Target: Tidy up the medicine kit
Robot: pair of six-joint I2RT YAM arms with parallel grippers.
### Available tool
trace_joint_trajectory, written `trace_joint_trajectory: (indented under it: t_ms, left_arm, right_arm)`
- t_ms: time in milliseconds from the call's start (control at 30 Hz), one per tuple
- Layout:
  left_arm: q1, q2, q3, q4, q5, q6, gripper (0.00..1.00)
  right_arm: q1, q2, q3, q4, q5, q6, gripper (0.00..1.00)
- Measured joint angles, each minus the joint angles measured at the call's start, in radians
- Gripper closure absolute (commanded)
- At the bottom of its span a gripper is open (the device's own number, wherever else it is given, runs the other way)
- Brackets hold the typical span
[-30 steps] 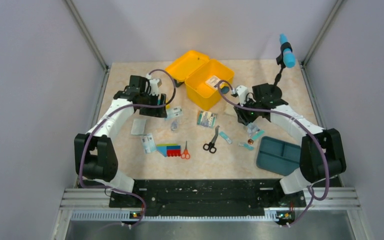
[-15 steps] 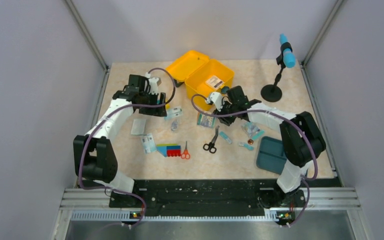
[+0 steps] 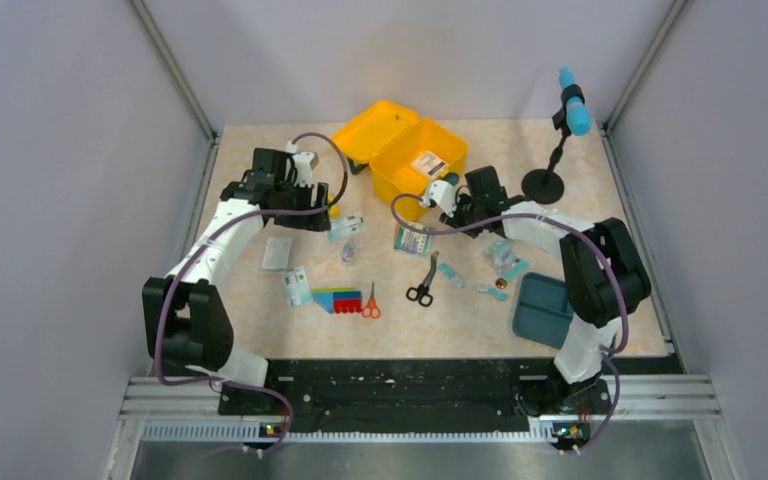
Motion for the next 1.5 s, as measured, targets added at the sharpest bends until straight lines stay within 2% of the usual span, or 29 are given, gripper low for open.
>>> trace_joint_trajectory:
  t_ms: [133,200,267,333,467,600,733,900,1067,1267,1367,1500]
  left_arm:
    - [0.000,0.000,0.000,0.000,0.000,0.003,0.25]
    - [0.000,0.000,0.000,0.000,0.000,0.004,0.25]
    - [0.000,0.000,0.000,0.000,0.000,0.006,0.25]
    - [0.000,0.000,0.000,0.000,0.000,0.006,0.25]
    - [0.000,0.007,0.008,0.000,0.000,0.006,0.25]
    - [0.000,0.018,0.019,0.001,0.001,0.005,0.25]
    - [0.000,0.032,0.021,0.003,0.001,0.002,0.25]
    - [0.000,0.035,0.021,0.005,0.001,-0.002,0.25]
    - [0.000,0.035,0.021,0.008,0.001,-0.002,0.25]
    - [0.000,0.033,0.021,0.009,-0.001,-0.002,0.25]
    - [0.001,0.023,0.018,0.011,-0.004,0.000,0.25]
    - [0.006,-0.002,0.003,0.017,-0.016,0.002,0.25]
  right_arm:
    - [-0.024,0.051,0.000,-0.010,0.003,-0.051,0.70]
    - [-0.029,0.070,0.000,-0.024,0.002,-0.068,0.78]
    - [-0.031,0.074,0.004,-0.037,0.001,-0.082,0.92]
    - [-0.031,0.074,0.018,-0.055,-0.002,-0.091,1.00]
    - [-0.031,0.055,0.032,-0.113,-0.029,-0.094,1.00]
    - [-0.031,-0.053,0.067,-0.278,-0.108,-0.082,1.00]
    - [-0.031,-0.166,0.219,-0.445,-0.219,-0.057,1.00]
    - [-0.031,-0.206,0.414,-0.503,-0.288,0.027,1.00]
    - [-0.031,-0.045,0.661,-0.464,-0.269,0.171,1.00]
    - [-0.021,0.271,0.954,-0.404,-0.143,0.288,1.00]
    - [-0.010,0.382,1.029,-0.401,-0.079,0.317,1.00]
    - [0.017,0.470,1.045,-0.395,0.003,0.330,1.00]
